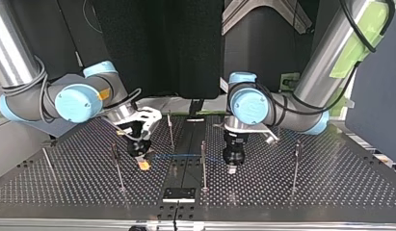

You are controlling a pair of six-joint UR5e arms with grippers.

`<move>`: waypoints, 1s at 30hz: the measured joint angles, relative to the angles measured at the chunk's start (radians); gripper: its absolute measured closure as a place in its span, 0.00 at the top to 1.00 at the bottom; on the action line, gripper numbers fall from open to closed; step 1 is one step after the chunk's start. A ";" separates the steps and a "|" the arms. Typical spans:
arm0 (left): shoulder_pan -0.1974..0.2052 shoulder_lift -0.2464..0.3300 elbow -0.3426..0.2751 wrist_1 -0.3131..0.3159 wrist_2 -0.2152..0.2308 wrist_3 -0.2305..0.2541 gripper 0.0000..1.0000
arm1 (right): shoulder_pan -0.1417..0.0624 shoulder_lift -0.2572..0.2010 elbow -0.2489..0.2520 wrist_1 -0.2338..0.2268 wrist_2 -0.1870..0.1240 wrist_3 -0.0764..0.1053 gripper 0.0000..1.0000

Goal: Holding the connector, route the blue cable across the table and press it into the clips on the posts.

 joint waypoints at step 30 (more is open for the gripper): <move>-0.084 0.067 -0.051 -0.227 -0.105 0.010 1.00 | -0.018 -0.011 -0.001 0.013 0.038 -0.012 0.00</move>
